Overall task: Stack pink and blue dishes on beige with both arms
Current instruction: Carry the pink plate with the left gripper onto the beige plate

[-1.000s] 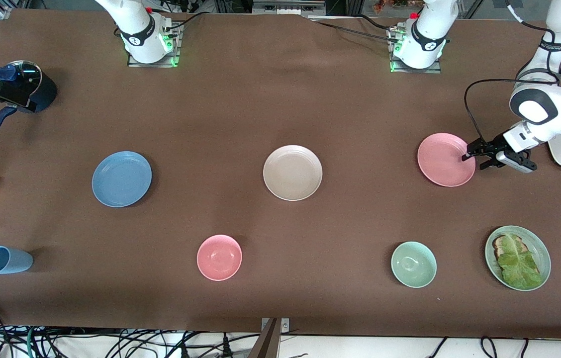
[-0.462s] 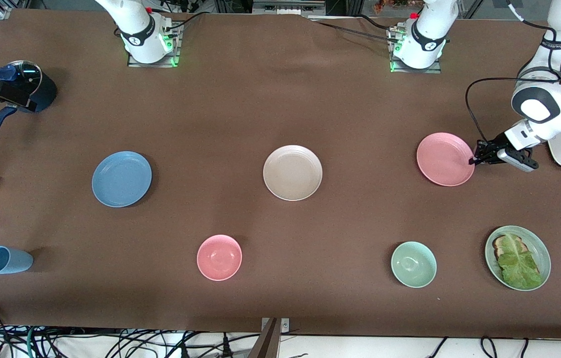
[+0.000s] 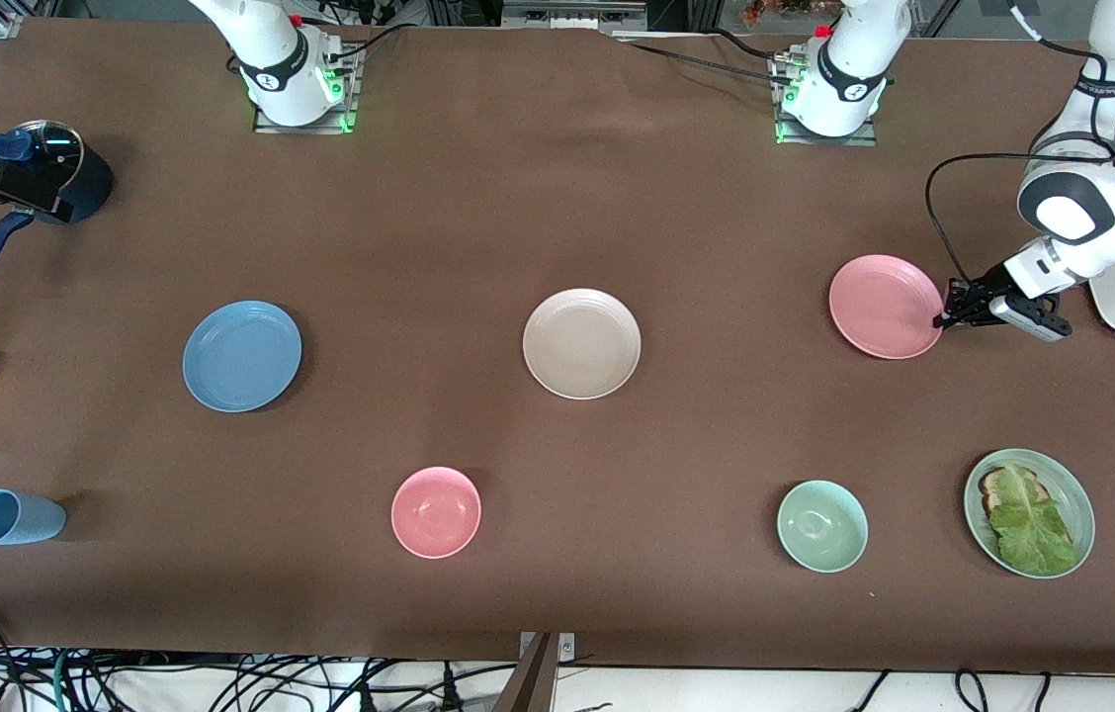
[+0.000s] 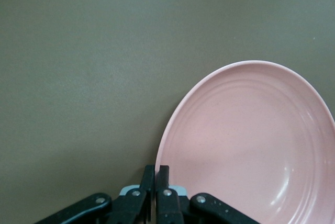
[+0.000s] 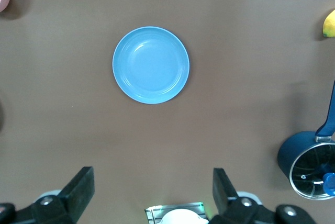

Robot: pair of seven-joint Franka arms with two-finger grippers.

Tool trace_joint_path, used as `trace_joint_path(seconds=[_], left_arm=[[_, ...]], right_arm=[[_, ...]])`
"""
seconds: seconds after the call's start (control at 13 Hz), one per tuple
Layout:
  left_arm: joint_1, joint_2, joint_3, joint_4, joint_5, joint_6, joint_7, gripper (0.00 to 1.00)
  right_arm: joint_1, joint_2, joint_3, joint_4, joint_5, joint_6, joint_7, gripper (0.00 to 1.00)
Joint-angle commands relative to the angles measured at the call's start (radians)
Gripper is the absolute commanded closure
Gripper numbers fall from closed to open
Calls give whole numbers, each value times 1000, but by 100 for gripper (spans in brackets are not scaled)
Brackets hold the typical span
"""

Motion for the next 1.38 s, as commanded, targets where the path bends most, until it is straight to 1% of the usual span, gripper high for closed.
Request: trace_joint_path(seconds=[0.0, 0.15, 0.23, 0.31, 0.46, 0.54, 0.69, 0.77, 0.92, 1.15, 1.31], left_arm=[[-67, -95, 3, -9, -14, -64, -127, 100], [-110, -121, -13, 15, 88, -71, -334, 100], [-115, -132, -54, 37, 148, -88, -466, 100], [-115, -136, -103, 49, 173, -102, -590, 100], [-116, -143, -230, 52, 172, -93, -781, 100], [-121, -143, -282, 60, 172, -90, -874, 100], [-144, -137, -359, 85, 183, -85, -1025, 100], [-174, -121, -372, 104, 216, -59, -1098, 100], [-260, -80, -373, 137, 313, -18, -1255, 100], [-403, -32, -372, 195, 389, -16, -1494, 100], [-483, 23, -366, 250, 449, -15, -1625, 100]], right_arm=[[-12, 11, 5, 25, 9, -19, -16, 0], [-12, 11, 5, 25, 9, -19, -16, 0], [-12, 11, 5, 25, 9, -19, -16, 0], [-12, 11, 5, 25, 9, -19, -16, 0], [-12, 11, 5, 25, 9, -19, -18, 0], [-12, 11, 5, 25, 9, -19, -16, 0], [-12, 11, 5, 25, 9, -19, -16, 0], [-12, 11, 5, 25, 9, -20, -16, 0], [-12, 11, 5, 25, 9, -20, -18, 0], [-12, 11, 5, 25, 9, -20, -18, 0], [-12, 11, 5, 24, 11, -20, -18, 0]])
